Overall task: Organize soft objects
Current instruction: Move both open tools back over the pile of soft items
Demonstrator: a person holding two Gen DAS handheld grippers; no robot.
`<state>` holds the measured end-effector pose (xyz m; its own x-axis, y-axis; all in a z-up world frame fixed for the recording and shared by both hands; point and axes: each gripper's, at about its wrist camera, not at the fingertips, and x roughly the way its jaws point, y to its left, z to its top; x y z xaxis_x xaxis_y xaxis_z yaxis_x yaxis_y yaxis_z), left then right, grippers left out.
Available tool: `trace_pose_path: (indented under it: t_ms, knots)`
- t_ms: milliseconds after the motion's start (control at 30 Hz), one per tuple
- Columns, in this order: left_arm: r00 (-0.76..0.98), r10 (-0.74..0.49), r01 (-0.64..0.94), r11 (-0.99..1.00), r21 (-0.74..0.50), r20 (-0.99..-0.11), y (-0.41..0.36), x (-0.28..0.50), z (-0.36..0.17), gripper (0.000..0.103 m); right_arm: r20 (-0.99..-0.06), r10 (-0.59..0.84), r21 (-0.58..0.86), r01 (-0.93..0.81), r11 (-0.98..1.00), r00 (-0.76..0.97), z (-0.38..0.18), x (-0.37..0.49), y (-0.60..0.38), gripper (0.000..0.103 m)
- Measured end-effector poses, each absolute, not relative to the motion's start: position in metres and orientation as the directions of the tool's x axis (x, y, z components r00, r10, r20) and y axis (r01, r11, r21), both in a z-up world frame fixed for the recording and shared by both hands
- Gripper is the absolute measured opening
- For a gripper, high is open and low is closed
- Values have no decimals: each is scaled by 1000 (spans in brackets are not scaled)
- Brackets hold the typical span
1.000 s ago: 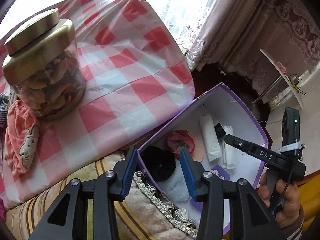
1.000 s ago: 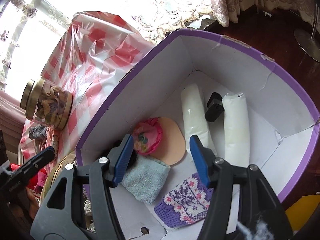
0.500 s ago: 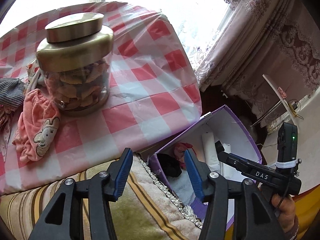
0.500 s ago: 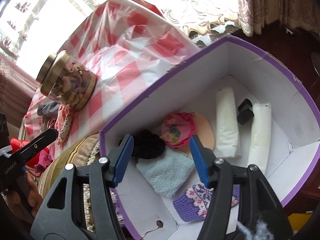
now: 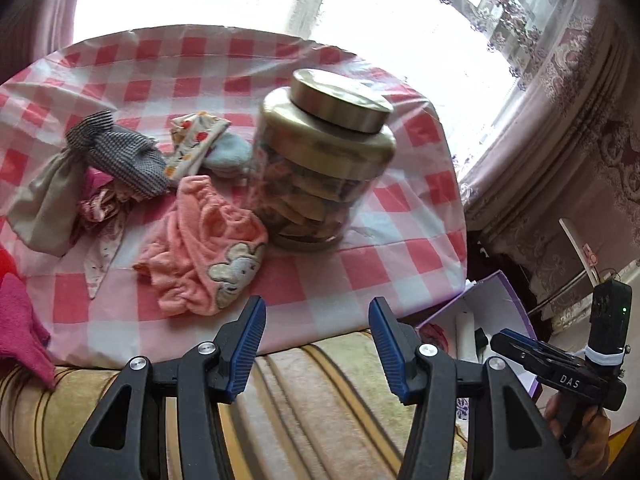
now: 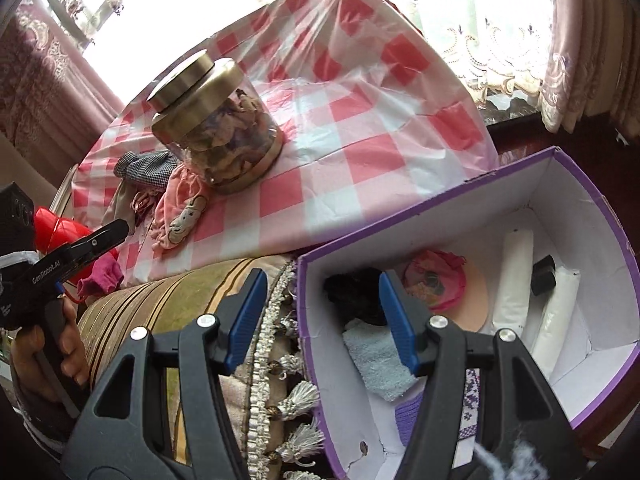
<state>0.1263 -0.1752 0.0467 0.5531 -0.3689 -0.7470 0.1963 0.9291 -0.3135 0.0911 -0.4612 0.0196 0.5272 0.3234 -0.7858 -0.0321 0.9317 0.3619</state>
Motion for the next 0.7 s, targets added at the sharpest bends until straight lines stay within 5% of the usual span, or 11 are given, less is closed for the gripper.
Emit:
trace_pose_path:
  t_ms: [700]
  knots:
    - [654,-181,-113,937,-331,-734,-24,126,44,55,-803,332,187,-319,929,495,52,110,-367,63]
